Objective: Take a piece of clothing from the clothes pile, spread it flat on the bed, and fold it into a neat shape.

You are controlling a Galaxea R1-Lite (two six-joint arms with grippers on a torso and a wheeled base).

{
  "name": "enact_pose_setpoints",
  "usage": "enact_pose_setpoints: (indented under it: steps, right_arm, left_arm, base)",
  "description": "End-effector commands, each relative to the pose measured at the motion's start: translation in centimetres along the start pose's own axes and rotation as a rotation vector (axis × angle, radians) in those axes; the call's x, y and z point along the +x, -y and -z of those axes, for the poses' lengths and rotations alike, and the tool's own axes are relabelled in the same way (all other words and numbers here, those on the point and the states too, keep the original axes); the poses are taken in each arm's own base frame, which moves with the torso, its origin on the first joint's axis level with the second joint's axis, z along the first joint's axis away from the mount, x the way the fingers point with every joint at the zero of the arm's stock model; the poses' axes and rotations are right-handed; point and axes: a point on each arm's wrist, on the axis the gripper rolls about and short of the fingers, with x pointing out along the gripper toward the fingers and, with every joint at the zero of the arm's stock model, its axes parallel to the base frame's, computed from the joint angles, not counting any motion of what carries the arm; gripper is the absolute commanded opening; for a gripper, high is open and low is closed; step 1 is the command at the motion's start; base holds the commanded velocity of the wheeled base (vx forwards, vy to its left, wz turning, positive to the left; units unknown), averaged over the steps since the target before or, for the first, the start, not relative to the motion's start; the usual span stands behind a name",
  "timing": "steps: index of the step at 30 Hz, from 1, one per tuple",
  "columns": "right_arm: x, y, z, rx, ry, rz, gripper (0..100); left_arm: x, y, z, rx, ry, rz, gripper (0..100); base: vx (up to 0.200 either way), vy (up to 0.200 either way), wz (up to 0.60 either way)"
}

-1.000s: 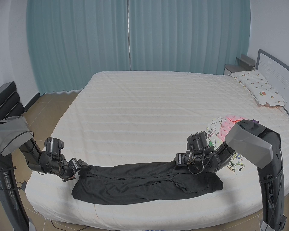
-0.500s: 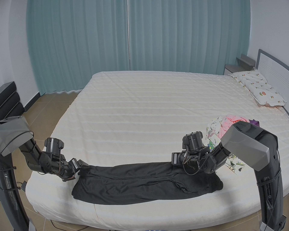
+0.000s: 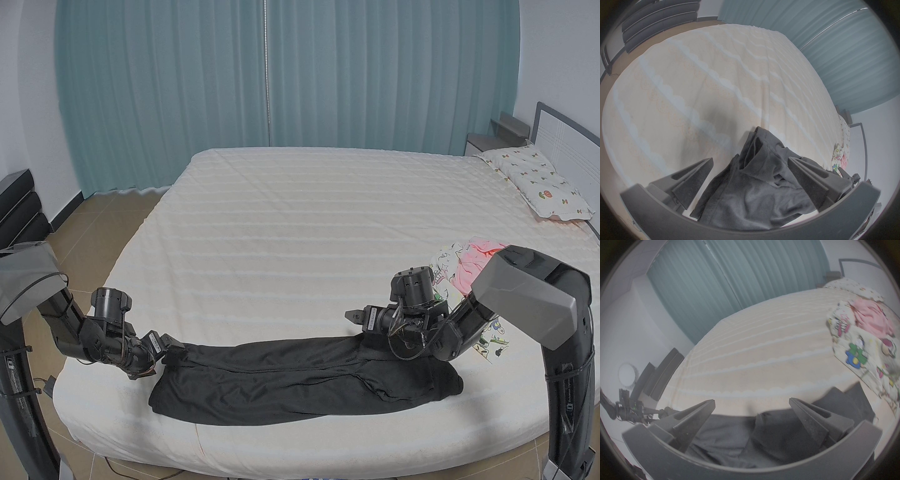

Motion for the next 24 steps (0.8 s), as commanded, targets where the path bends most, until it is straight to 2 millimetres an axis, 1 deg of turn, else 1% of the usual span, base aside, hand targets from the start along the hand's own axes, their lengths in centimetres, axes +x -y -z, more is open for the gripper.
enact_pose_setpoints:
  steps: [1,2,5,6,7,9,10,11,12,14,15,16,21,24]
  right_arm:
    - [-5.1,1.1,-0.9,0.143,0.005,0.032,100]
    - [-5.6,1.4,-0.7,0.166,-0.001,0.035,100]
    - [-7.6,2.9,-0.1,0.272,0.004,0.056,100]
    - [-8.1,3.4,0.1,0.295,0.011,0.059,100]
    - [-8.1,3.4,0.1,0.295,0.011,0.059,100]
    - [-9.1,5.2,1.2,0.332,0.031,0.077,100]
    - [-9.3,5.4,1.3,0.335,0.035,0.077,100]
    - [-9.8,6.3,1.9,0.358,0.053,0.072,100]
    - [-10.0,6.7,2.2,0.374,0.061,0.061,100]
    - [-10.1,6.7,2.3,0.376,0.061,0.061,100]
    - [-10.5,7.5,2.8,0.408,0.074,0.029,100]
    - [-10.6,7.9,3.0,0.413,0.077,0.019,100]
    - [-10.9,8.5,3.3,0.421,0.079,0.014,100]
    - [-10.8,8.7,3.5,0.428,0.059,0.001,100]
  left_arm:
    - [-1.6,-0.2,1.1,0.007,-0.009,-0.006,100]
    - [-1.6,-0.2,1.1,0.009,-0.012,-0.008,100]
    - [-1.6,-0.3,1.3,0.024,-0.018,-0.012,100]
    - [-1.6,-0.3,1.3,0.026,-0.02,-0.013,100]
    - [-1.6,-0.3,1.3,0.026,-0.02,-0.013,100]
    - [-1.7,-0.7,1.8,0.044,-0.036,-0.024,100]
    - [-1.7,-0.7,1.8,0.048,-0.037,-0.025,100]
    - [-1.7,-0.8,1.9,0.068,-0.042,-0.028,100]
    - [-1.8,-0.8,2.0,0.075,-0.044,-0.028,100]
    - [-1.8,-0.8,2.0,0.075,-0.045,-0.029,100]
    - [-1.7,-1.0,2.2,0.077,-0.051,-0.033,100]
    - [-1.7,-1.0,2.3,0.087,-0.055,-0.035,100]
    - [-1.6,-1.5,3.0,0.163,-0.08,-0.043,100]
    - [-1.7,-1.7,3.2,0.172,-0.086,-0.046,100]
  base:
    - [0.0,0.0,0.0]
    - [0.0,0.0,0.0]
    - [0.0,0.0,0.0]
    - [0.0,0.0,0.0]
    - [0.0,0.0,0.0]
    - [0.0,0.0,0.0]
    - [0.0,0.0,0.0]
    - [0.0,0.0,0.0]
    - [-0.2,0.0,0.0]
    - [-0.2,0.0,0.0]
    - [0.0,0.0,0.0]
    - [0.0,0.0,0.0]
    - [0.0,0.0,0.0]
    - [0.0,0.0,0.0]
